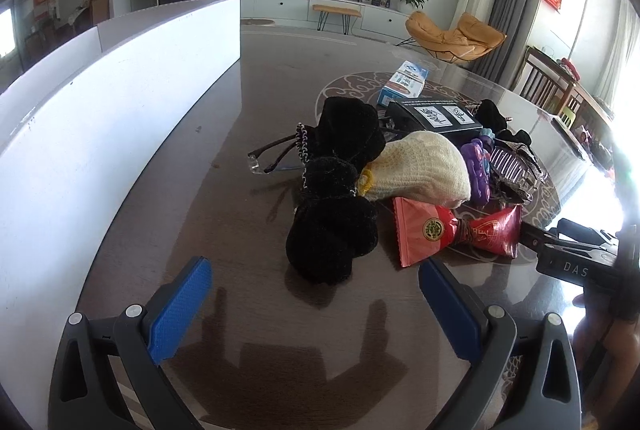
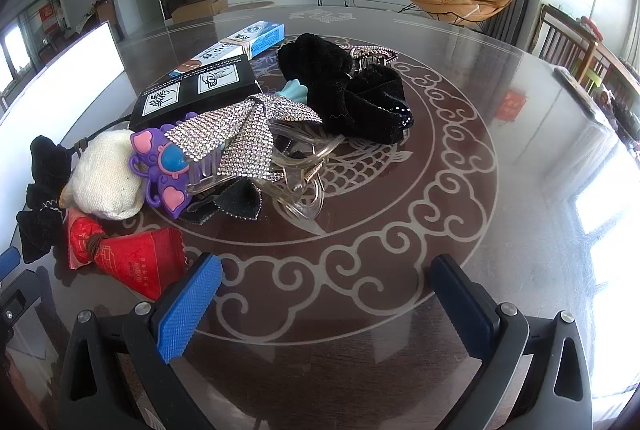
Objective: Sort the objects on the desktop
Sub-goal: 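Reach the left gripper to the black velvet pouch and grasp it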
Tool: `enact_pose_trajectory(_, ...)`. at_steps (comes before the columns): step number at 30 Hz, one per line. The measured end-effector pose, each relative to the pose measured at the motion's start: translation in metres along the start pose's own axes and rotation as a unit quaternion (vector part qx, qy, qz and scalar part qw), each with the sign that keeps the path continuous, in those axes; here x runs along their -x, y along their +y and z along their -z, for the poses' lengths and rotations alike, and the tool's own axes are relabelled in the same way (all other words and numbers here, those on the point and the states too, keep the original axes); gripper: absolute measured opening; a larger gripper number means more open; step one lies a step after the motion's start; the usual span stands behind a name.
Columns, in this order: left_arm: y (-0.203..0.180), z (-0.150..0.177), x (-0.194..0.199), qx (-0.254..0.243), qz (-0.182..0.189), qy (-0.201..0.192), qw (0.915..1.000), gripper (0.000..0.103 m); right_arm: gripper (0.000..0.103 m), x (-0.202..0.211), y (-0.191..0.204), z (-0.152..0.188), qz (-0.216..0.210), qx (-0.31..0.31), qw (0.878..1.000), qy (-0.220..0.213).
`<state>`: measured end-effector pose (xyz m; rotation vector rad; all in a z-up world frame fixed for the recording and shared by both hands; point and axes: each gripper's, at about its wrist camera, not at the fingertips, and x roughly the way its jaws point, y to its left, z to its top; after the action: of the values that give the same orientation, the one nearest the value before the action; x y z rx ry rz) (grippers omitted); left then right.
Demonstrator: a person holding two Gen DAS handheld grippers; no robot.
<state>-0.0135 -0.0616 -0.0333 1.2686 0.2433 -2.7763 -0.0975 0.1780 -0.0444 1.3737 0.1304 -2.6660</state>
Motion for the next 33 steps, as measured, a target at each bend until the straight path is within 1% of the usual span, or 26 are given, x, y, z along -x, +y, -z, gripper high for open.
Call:
enact_pose_trajectory(3, 0.012, -0.009, -0.007, -0.005, -0.01, 0.007, 0.9999, 0.103, 0.103, 0.0, 0.0, 0.0, 0.0, 0.0, 1.0, 0.0)
enact_pose_trajectory(5, 0.019, -0.011, -0.014, -0.017, -0.013, 0.028, 0.9994, 0.103, 0.103, 0.0, 0.0, 0.0, 0.0, 0.0, 1.0, 0.0)
enact_pose_trajectory(6, 0.023, -0.011, -0.012, -0.018, -0.012, 0.033, 0.9992, 0.103, 0.103, 0.0, 0.0, 0.0, 0.0, 0.0, 1.0, 0.0)
enact_pose_trajectory(8, 0.03, -0.014, -0.005, -0.009, 0.001, 0.026, 0.9996, 0.103, 0.103, 0.0, 0.0, 0.0, 0.0, 0.0, 1.0, 0.0)
enact_pose_trajectory(10, 0.031, -0.023, -0.002, 0.0, 0.025, 0.022, 0.9995, 0.103, 0.103, 0.0, -0.001, 0.0, 0.0, 0.0, 1.0, 0.0)
enact_pose_trajectory(12, 0.024, -0.035, -0.005, -0.008, 0.047, 0.024, 0.9986, 0.103, 0.103, 0.0, -0.001, 0.0, 0.0, 0.0, 1.0, 0.0)
enact_pose_trajectory(14, 0.013, -0.045, -0.016, -0.031, 0.067, 0.037, 0.9966, 0.103, 0.103, 0.0, -0.001, 0.0, 0.0, 0.0, 1.0, 0.0)
enact_pose_trajectory(16, 0.001, -0.05, -0.032, -0.053, 0.062, 0.065, 0.9946, 0.103, 0.103, 0.0, 0.0, 0.0, 0.0, 0.0, 1.0, 0.0)
enact_pose_trajectory(18, -0.005, -0.048, -0.038, -0.067, 0.069, 0.075, 0.9925, 0.073, 0.103, 0.0, -0.001, 0.0, 0.0, 0.0, 1.0, 0.0)
enact_pose_trajectory(19, -0.005, -0.044, -0.039, -0.068, 0.074, 0.083, 0.9915, 0.046, 0.103, 0.0, -0.001, 0.0, 0.0, 0.0, 1.0, 0.0)
enact_pose_trajectory(20, -0.004, -0.041, -0.035, -0.068, 0.066, 0.073, 0.9928, 0.04, 0.103, 0.0, -0.001, 0.0, 0.0, 0.0, 1.0, 0.0)
enact_pose_trajectory(21, -0.001, -0.037, -0.03, -0.063, 0.071, 0.071, 0.993, 0.038, 0.103, 0.0, 0.0, 0.0, 0.0, 0.0, 1.0, 0.0)
enact_pose_trajectory(22, 0.004, -0.032, -0.023, -0.054, 0.086, 0.072, 0.9922, 0.037, 0.103, 0.0, -0.001, 0.0, 0.0, 0.0, 1.0, 0.0)
enact_pose_trajectory(23, 0.01, -0.024, -0.016, -0.049, 0.097, 0.072, 0.9914, 0.037, 0.103, 0.0, -0.001, 0.0, 0.0, 0.0, 1.0, 0.0)
enact_pose_trajectory(24, 0.014, -0.017, -0.008, -0.048, 0.098, 0.074, 0.9913, 0.037, 0.103, 0.0, -0.001, 0.0, 0.0, 0.0, 1.0, 0.0)
enact_pose_trajectory(27, 0.025, 0.009, 0.011, -0.067, 0.085, 0.078, 0.991, 0.039, 0.103, 0.0, -0.001, 0.0, 0.0, 0.0, 1.0, -0.001)
enact_pose_trajectory(28, 0.028, 0.015, 0.017, -0.074, 0.082, 0.071, 0.9914, 0.042, 0.103, 0.0, -0.001, 0.0, 0.0, 0.0, 1.0, -0.001)
enact_pose_trajectory(29, 0.029, 0.019, 0.02, -0.079, 0.073, 0.068, 0.9919, 0.052, 0.103, 0.0, -0.001, 0.0, 0.0, 0.0, 1.0, -0.001)
enact_pose_trajectory(30, 0.03, 0.02, 0.021, -0.085, 0.058, 0.064, 0.9926, 0.06, 0.103, 0.0, -0.001, 0.001, 0.0, 0.0, 1.0, -0.001)
enact_pose_trajectory(31, 0.03, 0.02, 0.019, -0.088, 0.04, 0.062, 0.9934, 0.078, 0.103, 0.0, -0.001, 0.001, 0.0, 0.0, 1.0, -0.001)
enact_pose_trajectory(32, 0.033, 0.019, 0.016, -0.086, 0.022, 0.059, 0.9943, 0.088, 0.103, 0.0, -0.001, 0.001, 0.0, 0.0, 1.0, -0.001)
enact_pose_trajectory(33, 0.035, 0.017, 0.012, -0.081, 0.015, 0.057, 0.995, 0.088, 0.103, 0.0, -0.001, 0.001, 0.0, 0.0, 1.0, -0.001)
